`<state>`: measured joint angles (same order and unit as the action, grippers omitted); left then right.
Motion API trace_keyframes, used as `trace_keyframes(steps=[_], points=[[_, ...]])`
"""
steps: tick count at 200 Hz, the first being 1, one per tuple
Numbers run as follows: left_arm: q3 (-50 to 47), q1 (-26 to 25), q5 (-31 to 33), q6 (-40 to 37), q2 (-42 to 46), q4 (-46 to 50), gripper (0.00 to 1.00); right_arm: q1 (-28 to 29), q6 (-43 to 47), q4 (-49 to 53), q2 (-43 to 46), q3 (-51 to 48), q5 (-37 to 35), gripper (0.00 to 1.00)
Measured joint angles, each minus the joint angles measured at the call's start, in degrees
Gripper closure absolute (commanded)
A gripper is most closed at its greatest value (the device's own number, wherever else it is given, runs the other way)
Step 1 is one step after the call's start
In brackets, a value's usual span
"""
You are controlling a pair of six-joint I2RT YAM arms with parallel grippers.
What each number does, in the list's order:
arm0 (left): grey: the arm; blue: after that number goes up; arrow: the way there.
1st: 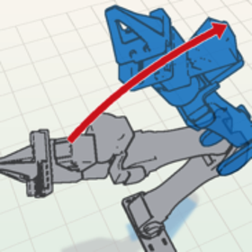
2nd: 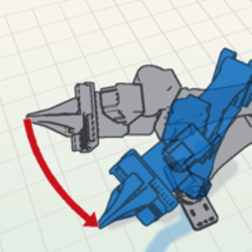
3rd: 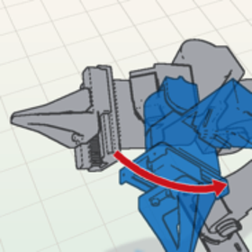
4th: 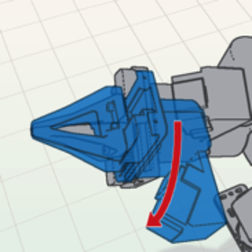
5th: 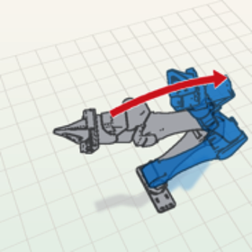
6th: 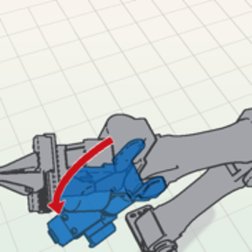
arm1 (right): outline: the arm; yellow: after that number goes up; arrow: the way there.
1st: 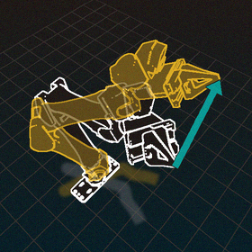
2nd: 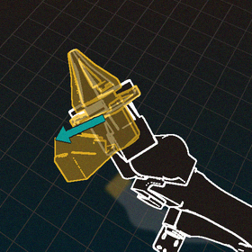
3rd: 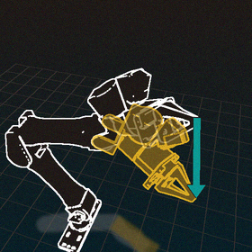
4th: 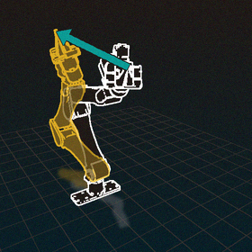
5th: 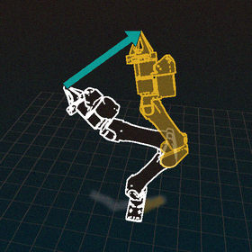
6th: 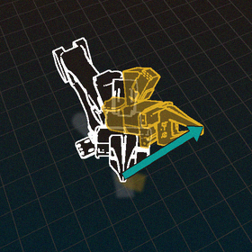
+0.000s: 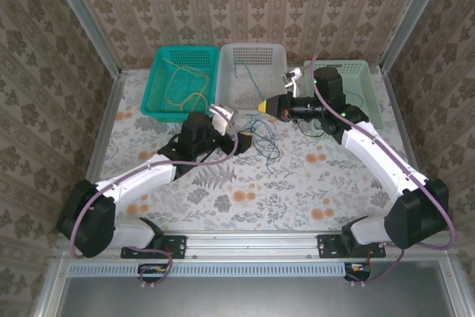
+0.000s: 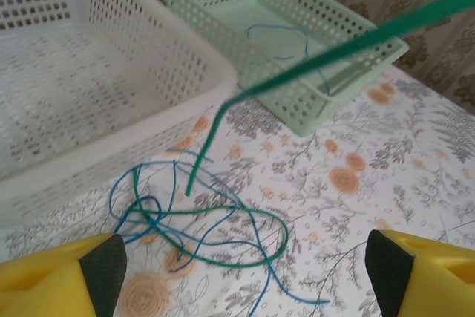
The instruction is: Untangle the cables
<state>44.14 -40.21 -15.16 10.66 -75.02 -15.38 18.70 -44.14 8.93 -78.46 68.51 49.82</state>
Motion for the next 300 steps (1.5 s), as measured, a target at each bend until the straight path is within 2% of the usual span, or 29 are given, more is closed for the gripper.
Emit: trace_keyframes(steps=[43, 66, 121, 158, 177, 216, 233, 263, 300], points=[[-1.01, 1.77, -0.31, 1.31, 1.49, -4.46, 0.12, -2.32, 3.37, 2.12, 4.79, -2.23, -0.55, 1.00], [-1.29, 2.82, -2.73, 1.07, 3.04, -5.38, 0.12, -2.82, 2.75, 1.31, 7.10, -4.07, -0.04, 1.00], [4.66, 1.51, -9.33, -3.19, 0.13, -4.28, 0.14, -2.82, -0.02, -0.15, 4.24, -6.01, 0.42, 1.00], [8.20, 0.83, -14.51, -4.72, -4.52, -4.37, 0.21, -2.82, -2.29, -3.06, 3.21, -6.03, 1.42, 1.00], [8.87, 0.31, -16.79, -5.07, -6.12, -4.28, 0.29, -2.82, -2.84, -3.85, 2.82, -6.03, 1.68, 1.00], [8.90, 0.11, -18.12, -5.68, -6.67, -3.91, 0.67, -2.82, -3.65, -4.66, 2.05, -6.01, 1.84, 1.00], [8.90, 0.09, -18.14, -5.62, -6.67, -3.96, 0.80, -2.82, -3.37, -4.63, 2.05, -6.01, 1.53, 1.00], [9.09, 0.09, -19.54, -3.91, -7.17, -4.22, 0.88, -2.62, 0.59, -3.23, 3.82, -6.08, -3.56, 1.00], [13.99, -0.46, -25.90, 1.68, -13.09, -5.73, 0.92, 2.08, 9.99, 0.42, 10.97, -7.04, -16.02, 1.00]])
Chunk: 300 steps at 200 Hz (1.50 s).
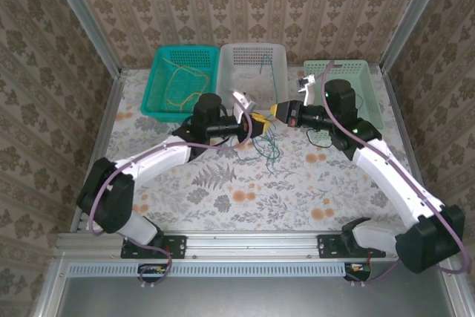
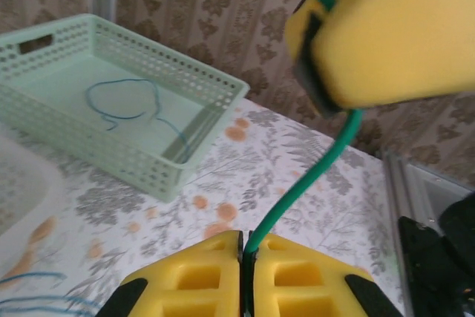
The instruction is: Untangle the cables
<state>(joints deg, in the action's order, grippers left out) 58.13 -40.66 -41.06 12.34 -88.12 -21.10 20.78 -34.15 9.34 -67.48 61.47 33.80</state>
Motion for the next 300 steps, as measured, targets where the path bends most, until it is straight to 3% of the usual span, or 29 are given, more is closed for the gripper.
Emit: trace_keyframes(steps=[42, 91, 113, 123, 145, 171, 200, 236, 271, 300], points=[[1.44, -0.26, -6.73, 8.39, -4.63, -4.79, 0.93, 6.99, 9.35, 1.22, 2.36, -1.03, -13.84, 1.00], [1.14, -0.26, -10.84, 17.79, -8.13, -11.19, 0.91, 9.99, 16.87, 1.11, 2.91, -2.25, -22.71, 1.00], [1.07, -0.24, -11.50, 20.57, -8.81, -13.88, 0.70, 10.12, 19.23, 1.16, 3.32, -2.27, -23.10, 1.00], [0.98, -0.22, -11.08, 21.59, -8.81, -14.40, 0.43, 10.14, 19.82, 1.31, 3.28, -2.27, -22.84, 1.00], [-0.07, 0.13, -8.57, 20.98, -7.76, -13.44, 0.18, 8.57, 20.31, 2.01, 3.17, -2.27, -20.87, 1.00], [-1.20, 1.38, -2.16, 16.35, -2.12, -3.54, 0.08, 3.96, 19.41, 3.02, 2.64, -2.40, -17.07, 1.00], [-1.14, 3.82, 4.15, 11.76, 6.01, 5.75, 0.05, 1.75, 18.99, 4.66, 2.58, -2.60, -14.88, 1.00], [-1.11, 8.68, 10.03, 10.56, 10.93, 9.75, 0.06, 1.62, 19.15, 5.44, 2.56, -3.10, -9.99, 1.00], [0.63, 13.00, 12.33, 5.70, 11.02, 15.10, 0.09, 1.55, 20.83, 9.14, 1.31, -2.23, -3.98, 1.00], [4.04, 14.14, 10.27, 2.10, 10.08, 16.83, 0.13, 1.55, 21.20, 10.80, -0.17, -1.46, 0.24, 1.00]])
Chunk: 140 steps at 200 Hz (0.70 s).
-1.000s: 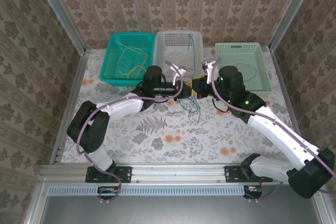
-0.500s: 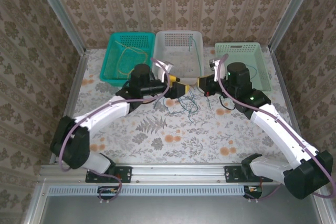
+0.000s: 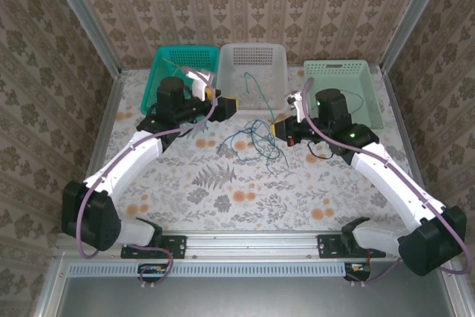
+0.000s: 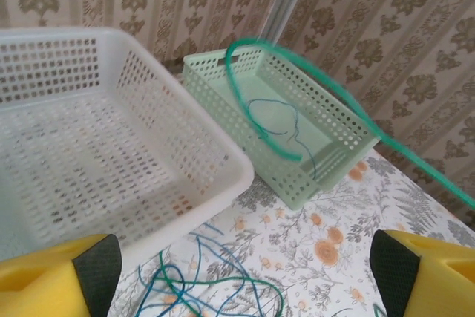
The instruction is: Untangle the cables
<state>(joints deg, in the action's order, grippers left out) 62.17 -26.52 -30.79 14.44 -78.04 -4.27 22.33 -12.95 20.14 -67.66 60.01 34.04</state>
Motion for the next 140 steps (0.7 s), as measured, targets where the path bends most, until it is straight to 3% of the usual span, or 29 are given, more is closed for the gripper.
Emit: trace_keyframes(steps=[57, 103, 140], points=[[3.43, 1.55, -8.04, -0.61, -5.40, -3.28, 0.23, 0.00, -0.48, 0.87, -0.46, 0.07, 4.81, 1.00], [4.79, 1.86, -12.72, 3.39, -10.54, -7.23, 0.28, 0.00, -0.76, 0.85, -0.46, 0.07, 6.58, 1.00], [5.27, 1.88, -14.62, 5.73, -11.39, -9.25, 0.52, 0.00, -0.90, 0.85, -0.44, 0.07, 6.93, 1.00]])
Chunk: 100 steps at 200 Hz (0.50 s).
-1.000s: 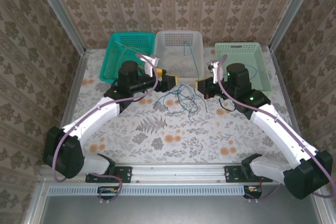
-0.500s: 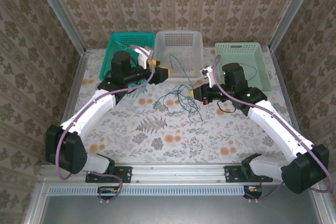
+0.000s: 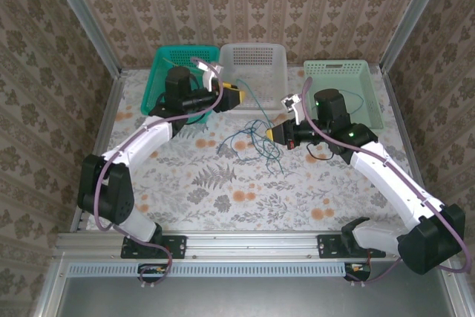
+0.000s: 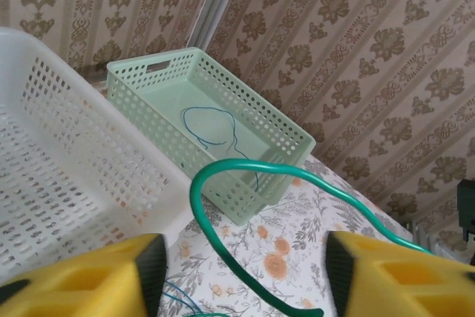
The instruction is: Untangle the cables
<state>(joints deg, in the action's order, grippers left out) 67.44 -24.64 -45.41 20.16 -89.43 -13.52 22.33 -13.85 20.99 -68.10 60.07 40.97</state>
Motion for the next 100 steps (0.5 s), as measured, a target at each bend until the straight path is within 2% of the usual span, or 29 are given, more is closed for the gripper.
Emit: trace_keyframes(steps=[17, 34, 72, 100], points=[[0.68, 0.00, -0.33, -0.57, 0.00, 0.09, 0.68, 0.00, 0.02, 0.02, 0.00, 0.00, 0.00, 1.00], [1.42, -0.02, -0.17, -1.38, 0.00, 1.29, 0.78, 0.00, 0.24, 0.55, 0.00, 0.37, -0.02, 1.00], [3.41, 0.11, 1.38, -6.80, 0.00, 7.58, 0.86, -0.22, 0.68, 2.34, 0.22, 2.38, 0.00, 1.00], [4.52, 0.11, 5.46, -13.77, 0.02, 14.45, 0.89, -0.63, 1.70, 5.05, 0.26, 3.65, 0.28, 1.00]])
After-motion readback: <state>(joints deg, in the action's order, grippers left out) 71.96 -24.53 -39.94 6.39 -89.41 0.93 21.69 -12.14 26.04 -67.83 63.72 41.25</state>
